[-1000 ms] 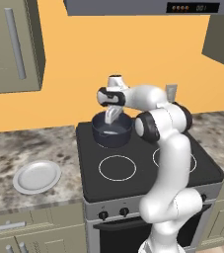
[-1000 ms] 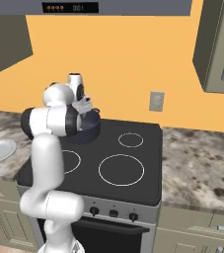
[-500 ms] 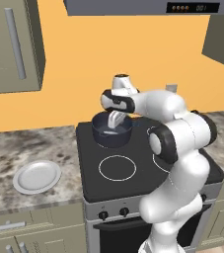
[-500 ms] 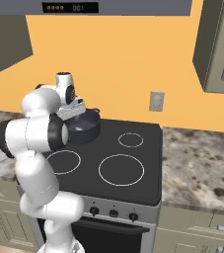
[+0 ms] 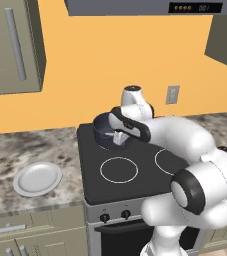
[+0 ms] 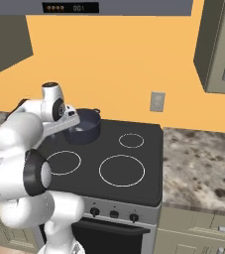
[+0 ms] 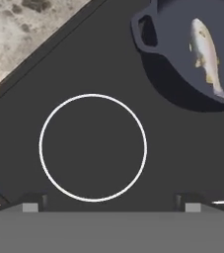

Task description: Retrieve the frozen meat and place it in the pot on a burner. Then turn the burner on.

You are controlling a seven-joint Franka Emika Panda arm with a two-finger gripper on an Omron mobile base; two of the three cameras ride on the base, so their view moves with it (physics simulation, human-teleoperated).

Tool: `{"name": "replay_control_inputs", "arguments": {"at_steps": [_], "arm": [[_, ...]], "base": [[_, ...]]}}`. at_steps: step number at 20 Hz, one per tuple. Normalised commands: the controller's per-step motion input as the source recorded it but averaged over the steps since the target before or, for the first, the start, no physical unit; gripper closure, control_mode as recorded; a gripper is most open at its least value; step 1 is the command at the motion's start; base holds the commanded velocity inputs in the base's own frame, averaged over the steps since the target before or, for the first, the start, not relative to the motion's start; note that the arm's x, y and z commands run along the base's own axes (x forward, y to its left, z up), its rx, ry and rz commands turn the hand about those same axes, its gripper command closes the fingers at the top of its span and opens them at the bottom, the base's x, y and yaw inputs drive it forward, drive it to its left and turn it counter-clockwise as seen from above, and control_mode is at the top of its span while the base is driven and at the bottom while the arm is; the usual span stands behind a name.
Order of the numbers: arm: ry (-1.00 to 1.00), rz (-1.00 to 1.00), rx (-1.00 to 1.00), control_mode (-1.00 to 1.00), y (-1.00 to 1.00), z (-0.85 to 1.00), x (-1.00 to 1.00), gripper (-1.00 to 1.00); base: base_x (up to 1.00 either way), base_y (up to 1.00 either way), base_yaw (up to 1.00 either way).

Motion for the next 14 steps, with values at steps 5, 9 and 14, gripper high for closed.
{"name": "replay_control_inputs", "arguments": {"at_steps": [5,9,14], "arm": [[0.01,-0.41,0.00,-1.00,0.00,-0.01,-0.11,-1.00],[0.00,-0.50,0.01,-1.00,0.00,0.00,-0.01,-1.00],[0.00,-0.26,0.01,-1.00,-0.10,0.00,-0.01,-1.00]], "base": [[0.00,0.00,0.00],[0.00,0.00,0.00],[0.00,0.00,0.00]]}}
